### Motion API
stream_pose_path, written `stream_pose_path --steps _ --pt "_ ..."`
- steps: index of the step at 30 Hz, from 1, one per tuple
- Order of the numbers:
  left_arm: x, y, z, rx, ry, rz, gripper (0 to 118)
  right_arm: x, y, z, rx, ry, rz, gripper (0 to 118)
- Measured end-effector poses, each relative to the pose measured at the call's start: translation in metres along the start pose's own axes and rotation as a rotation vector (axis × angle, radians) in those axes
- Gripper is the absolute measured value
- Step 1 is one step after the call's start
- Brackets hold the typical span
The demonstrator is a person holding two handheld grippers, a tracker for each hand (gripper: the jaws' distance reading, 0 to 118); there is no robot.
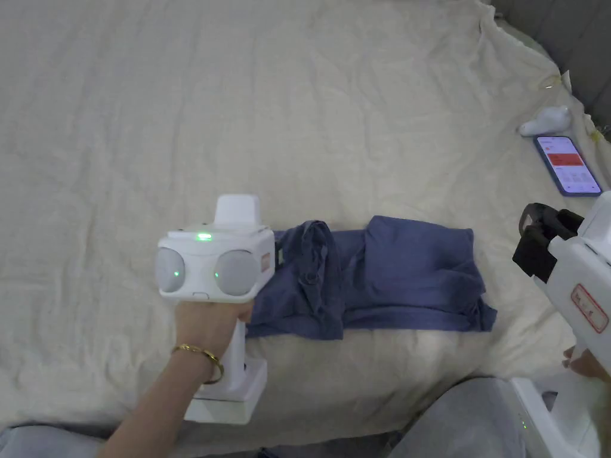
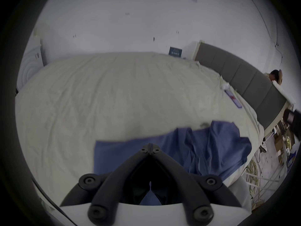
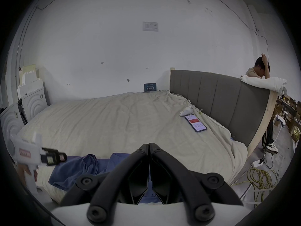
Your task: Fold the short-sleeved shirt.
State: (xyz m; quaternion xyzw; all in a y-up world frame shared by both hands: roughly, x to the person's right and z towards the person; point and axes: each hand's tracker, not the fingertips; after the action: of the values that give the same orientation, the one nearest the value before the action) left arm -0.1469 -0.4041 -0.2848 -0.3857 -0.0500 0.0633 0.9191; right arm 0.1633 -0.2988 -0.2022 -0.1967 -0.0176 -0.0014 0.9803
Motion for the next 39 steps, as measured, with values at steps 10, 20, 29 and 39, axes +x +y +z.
stream_pose_path --steps 10,20,29,39 --pt "0.098 -0.049 -0.028 -0.021 -0.026 -0.286 0 0.005 -0.002 0.006 -0.021 -0.038 0.006 0" --pt "0.15 -0.036 -0.022 -0.014 -0.235 -0.39 0 0.019 -0.009 0.01 -0.037 -0.056 0.009 0" --pt "0.04 0.052 0.047 0.188 -0.376 0.067 0 0.016 -0.005 0.011 -0.013 -0.036 -0.011 0" --pt "-0.11 0.059 0.047 0.008 -0.38 0.389 108 -0.005 0.004 0.008 0.01 0.02 -0.036 0"
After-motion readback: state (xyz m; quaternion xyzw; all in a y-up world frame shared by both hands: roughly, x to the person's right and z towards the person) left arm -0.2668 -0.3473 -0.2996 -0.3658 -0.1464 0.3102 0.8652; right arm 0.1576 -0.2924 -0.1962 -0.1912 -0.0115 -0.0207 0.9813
